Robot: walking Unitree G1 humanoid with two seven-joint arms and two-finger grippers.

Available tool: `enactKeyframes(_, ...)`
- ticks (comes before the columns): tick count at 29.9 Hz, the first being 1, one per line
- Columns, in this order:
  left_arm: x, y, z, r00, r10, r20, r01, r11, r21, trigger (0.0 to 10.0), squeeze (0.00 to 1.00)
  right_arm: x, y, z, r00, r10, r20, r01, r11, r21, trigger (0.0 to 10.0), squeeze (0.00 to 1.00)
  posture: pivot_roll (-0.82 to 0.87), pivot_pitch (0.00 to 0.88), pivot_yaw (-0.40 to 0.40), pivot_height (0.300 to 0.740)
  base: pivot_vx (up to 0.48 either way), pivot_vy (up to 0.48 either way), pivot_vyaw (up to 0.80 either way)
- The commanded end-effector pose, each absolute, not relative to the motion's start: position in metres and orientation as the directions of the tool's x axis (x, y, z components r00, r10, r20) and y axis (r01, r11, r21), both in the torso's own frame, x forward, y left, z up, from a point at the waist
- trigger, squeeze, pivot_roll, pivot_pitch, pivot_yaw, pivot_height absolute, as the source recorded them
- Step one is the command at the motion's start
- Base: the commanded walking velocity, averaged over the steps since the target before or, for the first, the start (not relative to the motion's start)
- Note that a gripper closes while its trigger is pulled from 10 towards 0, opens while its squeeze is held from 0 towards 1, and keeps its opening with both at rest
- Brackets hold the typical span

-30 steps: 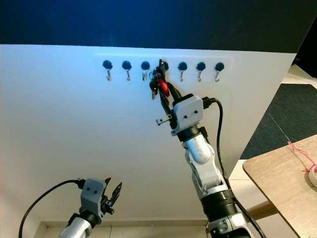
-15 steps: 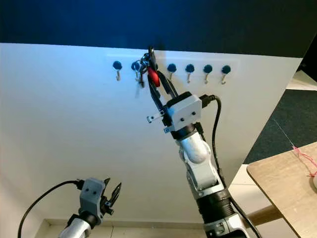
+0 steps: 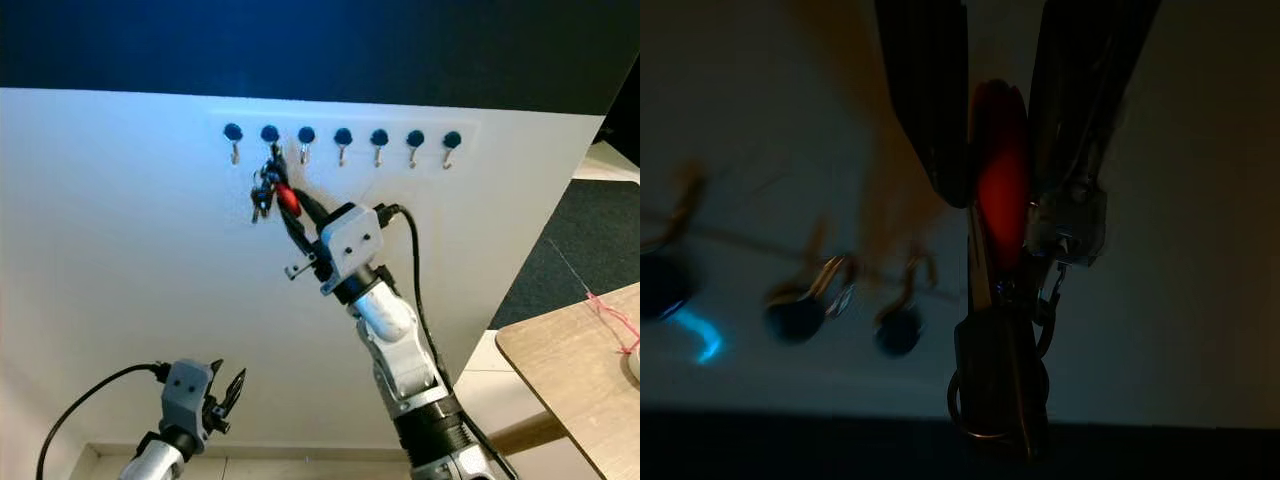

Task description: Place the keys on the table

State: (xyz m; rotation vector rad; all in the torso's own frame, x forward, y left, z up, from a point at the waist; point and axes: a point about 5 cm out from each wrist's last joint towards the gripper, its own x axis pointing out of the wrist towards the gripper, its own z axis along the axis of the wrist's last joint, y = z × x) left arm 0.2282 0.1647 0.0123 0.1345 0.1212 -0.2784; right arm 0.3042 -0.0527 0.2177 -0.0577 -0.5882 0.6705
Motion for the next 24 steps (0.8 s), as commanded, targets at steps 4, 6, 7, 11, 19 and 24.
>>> enactKeyframes(4, 0.226, 0.161, 0.01, 0.95, -0.275, -0.15, 0.292, 0.95, 0.113, 10.0, 0.0, 0.306, -0.049, 0.224, 0.609, 0.615, 0.501, -0.593, 0.773, -0.227, 10.0, 0.0, 0.07, 0.0, -0.033, 0.74, 0.0, 0.0, 0.0)
enactKeyframes(6, 0.226, 0.161, 0.01, 0.95, -0.275, -0.149, 0.293, 0.949, 0.115, 10.0, 0.0, 0.311, -0.048, 0.228, 0.608, 0.617, 0.5, -0.599, 0.77, -0.221, 10.0, 0.0, 0.07, 0.0, -0.033, 0.74, 0.0, 0.0, 0.0)
enactKeyframes(7, 0.226, 0.161, 0.01, 0.95, -0.275, -0.148, 0.293, 0.949, 0.116, 10.0, 0.0, 0.313, -0.049, 0.23, 0.614, 0.608, 0.503, -0.594, 0.776, -0.213, 10.0, 0.0, 0.08, 0.0, -0.035, 0.74, 0.0, 0.0, 0.0)
enactKeyframes(11, 0.225, 0.163, 0.011, 0.951, -0.272, -0.148, 0.29, 0.95, 0.118, 10.0, 0.0, 0.321, -0.06, 0.24, 0.652, 0.533, 0.539, -0.539, 0.826, -0.165, 10.0, 0.0, 0.08, 0.0, -0.037, 0.74, 0.0, 0.0, 0.0)
enactKeyframes(19, 0.223, 0.162, 0.009, 0.95, -0.272, -0.153, 0.29, 0.95, 0.116, 10.0, 0.0, 0.328, -0.082, 0.239, 0.728, 0.407, 0.551, -0.446, 0.892, -0.069, 10.0, 0.0, 0.08, 0.0, -0.04, 0.74, 0.0, 0.0, 0.0)
enactKeyframes(24, 0.223, 0.162, 0.009, 0.949, -0.274, -0.154, 0.293, 0.949, 0.116, 10.0, 0.0, 0.328, -0.093, 0.237, 0.756, 0.348, 0.554, -0.396, 0.917, -0.035, 10.0, 0.0, 0.07, 0.0, -0.036, 0.74, 0.0, 0.0, 0.0)
